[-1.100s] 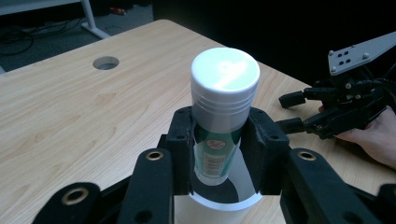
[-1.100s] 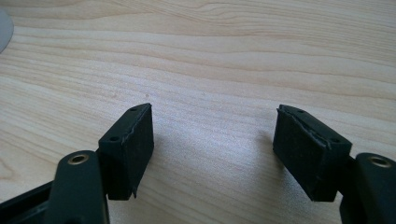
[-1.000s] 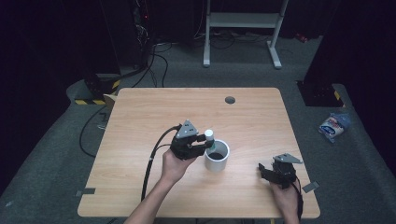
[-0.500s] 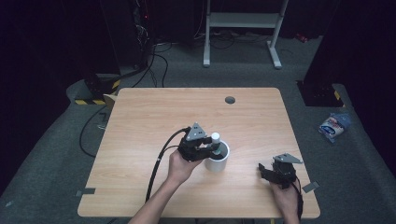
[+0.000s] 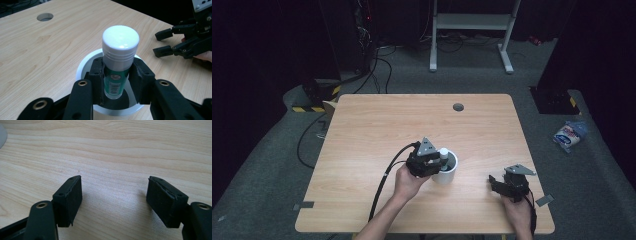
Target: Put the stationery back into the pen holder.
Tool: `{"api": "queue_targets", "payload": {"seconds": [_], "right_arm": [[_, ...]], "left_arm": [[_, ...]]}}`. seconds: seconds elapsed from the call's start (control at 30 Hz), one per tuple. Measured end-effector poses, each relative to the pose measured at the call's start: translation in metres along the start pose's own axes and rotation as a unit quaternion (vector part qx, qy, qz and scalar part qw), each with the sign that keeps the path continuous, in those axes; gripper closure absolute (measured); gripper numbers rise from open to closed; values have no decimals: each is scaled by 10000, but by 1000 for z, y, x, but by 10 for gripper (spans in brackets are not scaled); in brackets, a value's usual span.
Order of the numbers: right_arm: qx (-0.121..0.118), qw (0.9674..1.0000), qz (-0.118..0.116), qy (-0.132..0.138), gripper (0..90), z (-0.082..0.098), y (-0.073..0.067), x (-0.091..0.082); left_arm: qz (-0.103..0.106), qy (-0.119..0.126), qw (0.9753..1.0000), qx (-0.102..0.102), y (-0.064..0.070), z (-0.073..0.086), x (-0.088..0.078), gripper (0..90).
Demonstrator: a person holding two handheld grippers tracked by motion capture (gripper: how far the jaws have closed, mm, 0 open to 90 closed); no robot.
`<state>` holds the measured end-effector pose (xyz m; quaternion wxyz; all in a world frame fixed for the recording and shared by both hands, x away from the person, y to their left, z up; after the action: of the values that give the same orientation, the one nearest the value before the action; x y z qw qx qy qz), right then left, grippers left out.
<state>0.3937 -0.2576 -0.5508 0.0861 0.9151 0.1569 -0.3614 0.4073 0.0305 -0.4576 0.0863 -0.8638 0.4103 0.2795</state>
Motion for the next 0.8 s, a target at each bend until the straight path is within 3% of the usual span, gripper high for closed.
{"api": "queue_targets", "payload": {"seconds": [0.63, 0.7, 0.73, 0.8], "right_arm": [[-7, 10000, -6, -1, 288, 0, 0, 0], [-5, 10000, -6, -3, 288, 0, 0, 0], [-6, 10000, -4, -4, 287, 0, 0, 0], [-6, 10000, -4, -4, 287, 0, 0, 0]], "left_arm": [[47, -107, 9999, 5, 3, 9, 9, 624], [123, -26, 9999, -118, 5, 9, 9, 613], [85, -51, 9999, -22, 4, 9, 8, 605], [61, -22, 10000, -24, 3, 8, 6, 600]]}}
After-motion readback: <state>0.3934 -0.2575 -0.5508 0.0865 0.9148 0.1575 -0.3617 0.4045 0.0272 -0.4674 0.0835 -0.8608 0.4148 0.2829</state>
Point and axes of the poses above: each handheld gripper's, and its own axes: x roughly forward along the jaws, z roughly out of its underside, y roughly to its right, the point moved 4 cm from there along x, roughly forward along the jaws, and after that the axes turned 2 degrees about -x, right-handed, at the moved point
